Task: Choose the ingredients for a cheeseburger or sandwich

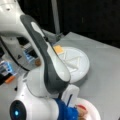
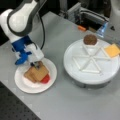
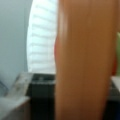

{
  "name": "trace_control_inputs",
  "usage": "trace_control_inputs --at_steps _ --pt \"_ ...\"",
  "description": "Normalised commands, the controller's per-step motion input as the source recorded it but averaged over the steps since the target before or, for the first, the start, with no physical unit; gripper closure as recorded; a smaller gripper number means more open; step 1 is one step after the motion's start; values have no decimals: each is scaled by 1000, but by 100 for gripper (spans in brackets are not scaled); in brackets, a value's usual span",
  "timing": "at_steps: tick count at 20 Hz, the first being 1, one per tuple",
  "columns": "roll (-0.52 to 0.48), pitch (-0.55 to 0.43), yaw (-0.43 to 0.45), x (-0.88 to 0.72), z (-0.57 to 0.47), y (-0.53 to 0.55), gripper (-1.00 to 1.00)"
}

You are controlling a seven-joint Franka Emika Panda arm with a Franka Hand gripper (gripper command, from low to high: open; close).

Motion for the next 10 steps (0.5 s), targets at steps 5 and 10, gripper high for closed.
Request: trace_control_inputs --at_steps 5,10 --pt "121 -53 108 265 -24 -225 100" --pt "113 -48 131 276 -22 -253 100"
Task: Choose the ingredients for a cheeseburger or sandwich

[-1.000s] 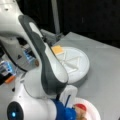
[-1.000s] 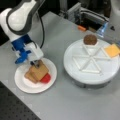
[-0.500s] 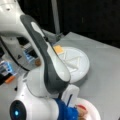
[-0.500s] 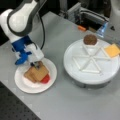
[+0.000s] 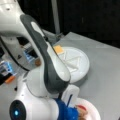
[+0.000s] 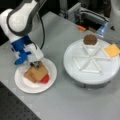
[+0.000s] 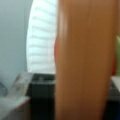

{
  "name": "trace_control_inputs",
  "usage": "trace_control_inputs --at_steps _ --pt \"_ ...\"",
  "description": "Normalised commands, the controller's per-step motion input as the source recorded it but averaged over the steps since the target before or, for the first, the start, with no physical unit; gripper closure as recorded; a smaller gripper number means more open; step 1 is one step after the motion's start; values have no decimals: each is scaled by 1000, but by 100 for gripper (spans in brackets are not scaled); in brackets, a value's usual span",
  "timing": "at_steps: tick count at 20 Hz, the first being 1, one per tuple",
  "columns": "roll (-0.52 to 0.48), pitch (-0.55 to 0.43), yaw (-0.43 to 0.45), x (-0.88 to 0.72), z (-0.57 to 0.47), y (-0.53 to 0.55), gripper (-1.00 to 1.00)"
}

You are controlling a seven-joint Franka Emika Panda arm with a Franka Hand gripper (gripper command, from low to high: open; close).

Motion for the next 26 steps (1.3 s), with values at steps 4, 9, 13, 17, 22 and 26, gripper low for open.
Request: trace_control_inputs --at_steps 4,9,13,17,22,26 --pt "119 -30 147 289 -15 -288 -100" --pt "136 -9 162 315 6 -311 -100" --pt "148 6 175 370 31 -340 -100" --pt "158 31 194 382 30 -384 -100" --pt "174 60 220 359 23 -405 -100" --pt "211 96 245 325 67 -364 -100"
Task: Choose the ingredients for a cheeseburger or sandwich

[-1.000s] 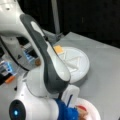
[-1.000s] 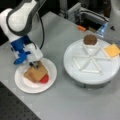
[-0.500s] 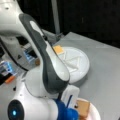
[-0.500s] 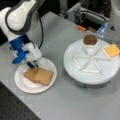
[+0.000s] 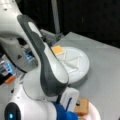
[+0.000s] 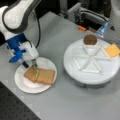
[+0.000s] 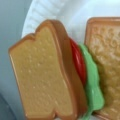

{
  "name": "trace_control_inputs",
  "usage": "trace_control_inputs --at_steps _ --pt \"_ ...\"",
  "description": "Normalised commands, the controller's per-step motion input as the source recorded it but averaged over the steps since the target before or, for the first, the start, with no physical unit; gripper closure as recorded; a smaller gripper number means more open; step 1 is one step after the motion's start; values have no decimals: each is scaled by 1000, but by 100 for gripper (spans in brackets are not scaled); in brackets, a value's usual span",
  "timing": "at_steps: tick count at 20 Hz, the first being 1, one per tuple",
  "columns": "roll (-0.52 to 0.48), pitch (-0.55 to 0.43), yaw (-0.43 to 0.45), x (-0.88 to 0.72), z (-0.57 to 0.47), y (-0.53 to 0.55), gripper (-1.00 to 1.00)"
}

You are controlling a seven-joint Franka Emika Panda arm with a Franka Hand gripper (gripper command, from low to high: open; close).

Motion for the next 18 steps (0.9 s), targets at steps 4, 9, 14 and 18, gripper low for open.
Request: trace_control_inputs --at_steps 4,9,14,18 --pt "207 143 227 323 142 -332 -100" --pt "115 205 143 368 211 -312 -100" --pt "-142 290 12 362 346 -207 -100" --pt "-347 283 -43 312 374 -23 -100"
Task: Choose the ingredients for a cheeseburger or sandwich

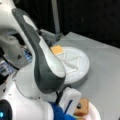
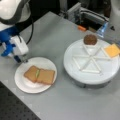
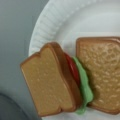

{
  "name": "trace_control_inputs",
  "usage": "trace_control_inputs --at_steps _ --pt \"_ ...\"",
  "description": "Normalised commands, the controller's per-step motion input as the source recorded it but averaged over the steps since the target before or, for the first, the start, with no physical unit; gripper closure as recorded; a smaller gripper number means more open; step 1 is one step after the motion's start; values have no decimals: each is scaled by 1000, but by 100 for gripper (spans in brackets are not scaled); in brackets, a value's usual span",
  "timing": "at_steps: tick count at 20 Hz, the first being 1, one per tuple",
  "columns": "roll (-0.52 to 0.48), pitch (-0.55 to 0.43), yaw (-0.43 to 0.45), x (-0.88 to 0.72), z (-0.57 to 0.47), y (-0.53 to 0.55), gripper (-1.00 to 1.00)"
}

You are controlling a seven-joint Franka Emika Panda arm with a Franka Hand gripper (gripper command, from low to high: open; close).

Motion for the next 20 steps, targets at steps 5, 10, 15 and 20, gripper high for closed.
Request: trace_control_inputs --at_steps 5,10,15,20 --pt "-528 249 -16 102 313 187 -100" --pt "-584 176 24 -254 247 441 -100" --pt "-577 70 6 -531 44 560 -100" --pt "-462 -35 -53 -625 -90 522 -100"
